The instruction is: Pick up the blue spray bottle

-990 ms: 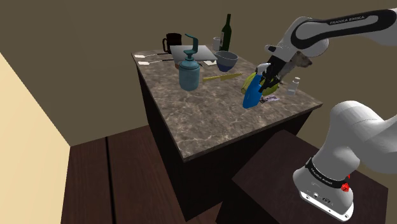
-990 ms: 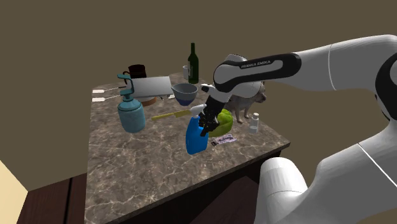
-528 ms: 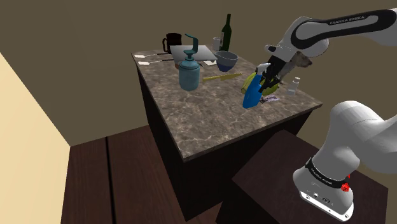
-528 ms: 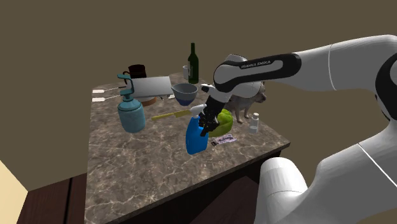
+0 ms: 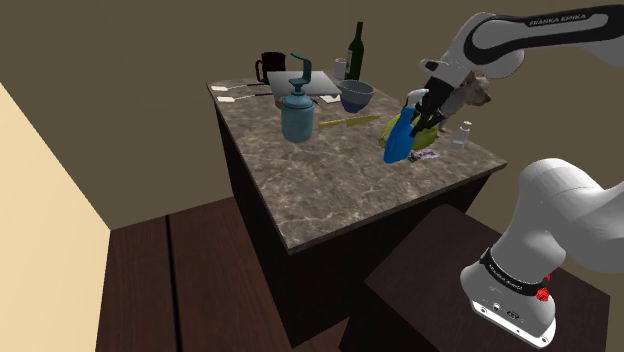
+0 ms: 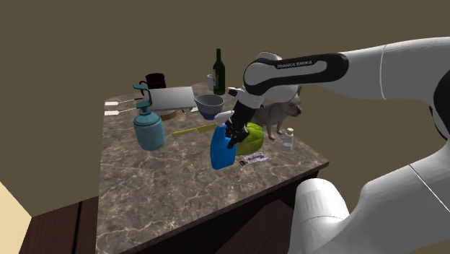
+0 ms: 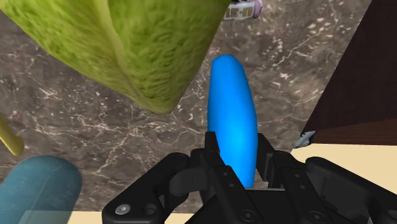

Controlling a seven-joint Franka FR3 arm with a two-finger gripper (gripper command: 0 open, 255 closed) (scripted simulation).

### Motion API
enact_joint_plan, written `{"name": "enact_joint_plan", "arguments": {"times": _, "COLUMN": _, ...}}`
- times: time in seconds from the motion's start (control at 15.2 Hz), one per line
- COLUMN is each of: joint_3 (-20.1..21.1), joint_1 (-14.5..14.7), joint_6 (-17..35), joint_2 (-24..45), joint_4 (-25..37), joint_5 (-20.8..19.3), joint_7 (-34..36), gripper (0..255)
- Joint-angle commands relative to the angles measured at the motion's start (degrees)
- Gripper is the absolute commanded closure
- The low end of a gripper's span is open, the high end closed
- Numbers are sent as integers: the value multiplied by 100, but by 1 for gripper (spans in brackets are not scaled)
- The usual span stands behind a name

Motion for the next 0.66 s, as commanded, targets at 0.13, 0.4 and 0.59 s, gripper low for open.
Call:
{"name": "enact_joint_plan", "arguments": {"times": 0.13, "joint_3": 187, "joint_1": -33, "joint_6": -292, "joint_2": -63, "joint_4": 223, "joint_5": 48, "joint_7": 109, "gripper": 255}}
{"name": "enact_joint_plan", "arguments": {"times": 0.4, "joint_3": 356, "joint_1": -60, "joint_6": -577, "joint_2": -118, "joint_4": 448, "joint_5": 95, "joint_7": 210, "gripper": 255}}
{"name": "enact_joint_plan", "arguments": {"times": 0.59, "joint_3": 402, "joint_1": -64, "joint_6": -657, "joint_2": -130, "joint_4": 516, "joint_5": 109, "joint_7": 238, "gripper": 255}}
